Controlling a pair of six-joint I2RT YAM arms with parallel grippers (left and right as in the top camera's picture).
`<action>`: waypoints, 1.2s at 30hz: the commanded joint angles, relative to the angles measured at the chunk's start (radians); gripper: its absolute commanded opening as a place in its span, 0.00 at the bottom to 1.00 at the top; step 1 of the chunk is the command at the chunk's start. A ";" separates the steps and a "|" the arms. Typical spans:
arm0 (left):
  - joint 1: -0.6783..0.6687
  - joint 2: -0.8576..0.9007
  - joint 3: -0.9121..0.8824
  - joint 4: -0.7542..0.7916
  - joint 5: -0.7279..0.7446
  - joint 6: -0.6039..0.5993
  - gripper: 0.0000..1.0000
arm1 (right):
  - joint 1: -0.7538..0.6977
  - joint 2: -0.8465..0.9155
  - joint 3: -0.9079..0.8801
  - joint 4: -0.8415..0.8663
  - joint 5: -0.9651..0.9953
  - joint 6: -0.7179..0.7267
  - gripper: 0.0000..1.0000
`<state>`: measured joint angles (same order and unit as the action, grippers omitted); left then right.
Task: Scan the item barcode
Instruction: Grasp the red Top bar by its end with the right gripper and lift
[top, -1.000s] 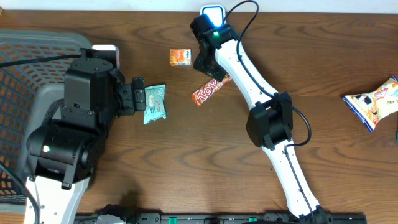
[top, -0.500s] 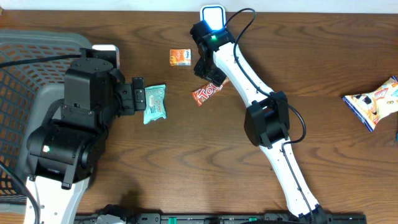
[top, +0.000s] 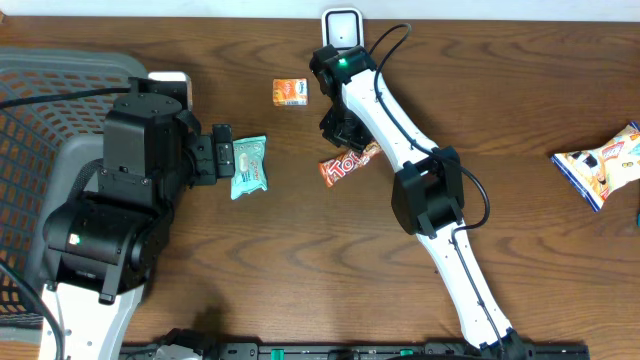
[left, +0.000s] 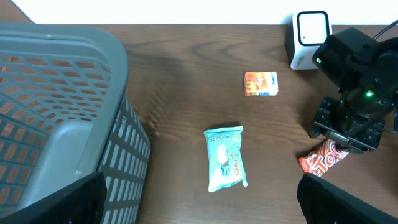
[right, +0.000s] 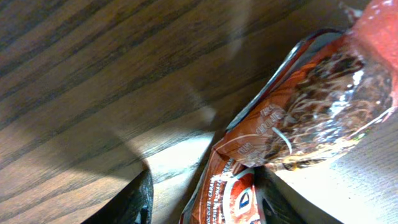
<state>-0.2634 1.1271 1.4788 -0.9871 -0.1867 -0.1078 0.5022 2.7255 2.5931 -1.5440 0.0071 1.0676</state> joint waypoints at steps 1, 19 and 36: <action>0.005 0.003 0.000 0.000 -0.009 0.002 0.98 | -0.011 0.050 -0.005 -0.015 -0.031 -0.008 0.49; 0.005 0.003 0.000 0.000 -0.009 0.002 0.98 | -0.024 0.027 -0.001 -0.155 -0.043 -0.093 0.45; 0.005 0.003 0.000 0.000 -0.009 0.002 0.98 | -0.013 0.028 -0.334 -0.060 0.050 -0.022 0.07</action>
<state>-0.2634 1.1271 1.4788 -0.9871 -0.1867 -0.1078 0.4911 2.6617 2.3764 -1.6943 -0.0135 0.9916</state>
